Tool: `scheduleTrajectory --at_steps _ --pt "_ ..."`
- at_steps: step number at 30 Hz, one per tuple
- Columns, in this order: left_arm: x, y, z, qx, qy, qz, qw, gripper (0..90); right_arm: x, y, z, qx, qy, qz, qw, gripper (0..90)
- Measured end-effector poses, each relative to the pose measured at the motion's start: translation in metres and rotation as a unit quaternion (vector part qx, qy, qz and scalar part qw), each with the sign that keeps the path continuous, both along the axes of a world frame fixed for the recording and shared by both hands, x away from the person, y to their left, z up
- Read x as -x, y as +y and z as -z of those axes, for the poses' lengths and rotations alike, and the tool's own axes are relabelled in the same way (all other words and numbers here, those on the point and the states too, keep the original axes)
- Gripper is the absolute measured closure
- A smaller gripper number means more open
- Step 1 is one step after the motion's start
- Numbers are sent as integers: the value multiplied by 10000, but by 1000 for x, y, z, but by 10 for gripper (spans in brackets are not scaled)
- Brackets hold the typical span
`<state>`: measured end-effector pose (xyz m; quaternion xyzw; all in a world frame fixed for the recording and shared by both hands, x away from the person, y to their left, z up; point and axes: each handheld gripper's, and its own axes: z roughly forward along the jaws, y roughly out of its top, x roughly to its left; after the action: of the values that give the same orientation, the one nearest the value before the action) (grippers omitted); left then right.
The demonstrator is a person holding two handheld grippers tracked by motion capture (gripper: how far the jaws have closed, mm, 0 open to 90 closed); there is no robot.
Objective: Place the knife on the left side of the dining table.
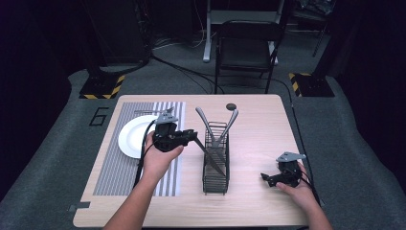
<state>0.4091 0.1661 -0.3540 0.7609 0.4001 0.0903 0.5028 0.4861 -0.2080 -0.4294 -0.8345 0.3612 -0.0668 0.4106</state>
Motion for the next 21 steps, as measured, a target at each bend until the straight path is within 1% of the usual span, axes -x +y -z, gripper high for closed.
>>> scheduleTrajectory --at_steps 1,2,4,5,6,8,10,12,13,15,17,21 --pt "1 -1 -1 80 25 23 10000 775 0 0 0 -1 0 0 10000 0" --pt "2 -1 -2 106 39 61 9999 775 0 0 0 -1 0 0 10000 0" --pt "5 -3 -4 55 -28 108 9999 781 0 0 0 -1 0 1 10000 0" --pt "7 -4 -5 63 -51 145 9999 783 0 0 0 -2 0 0 10000 0" --pt "9 -5 -5 122 -43 179 9998 795 0 0 0 -2 -1 3 10000 0" --pt "11 -6 -7 215 11 258 9994 808 0 0 0 2 -6 6 10000 0" --pt "12 -8 -10 221 33 362 9991 813 0 0 0 -1 -3 3 10000 0" --pt "14 -10 -12 297 91 480 9984 824 0 0 0 -1 -1 0 10000 0" --pt "15 -11 -13 294 91 546 9980 831 0 0 0 -2 -1 2 10000 0" --pt "18 -14 -15 240 39 578 9980 832 0 0 0 -3 0 3 10000 0" --pt "19 -16 -16 182 15 603 9980 833 0 0 0 0 -1 -1 10000 0" --pt "21 -18 -18 147 -5 614 9980 834 0 0 0 -2 -3 3 10000 0"
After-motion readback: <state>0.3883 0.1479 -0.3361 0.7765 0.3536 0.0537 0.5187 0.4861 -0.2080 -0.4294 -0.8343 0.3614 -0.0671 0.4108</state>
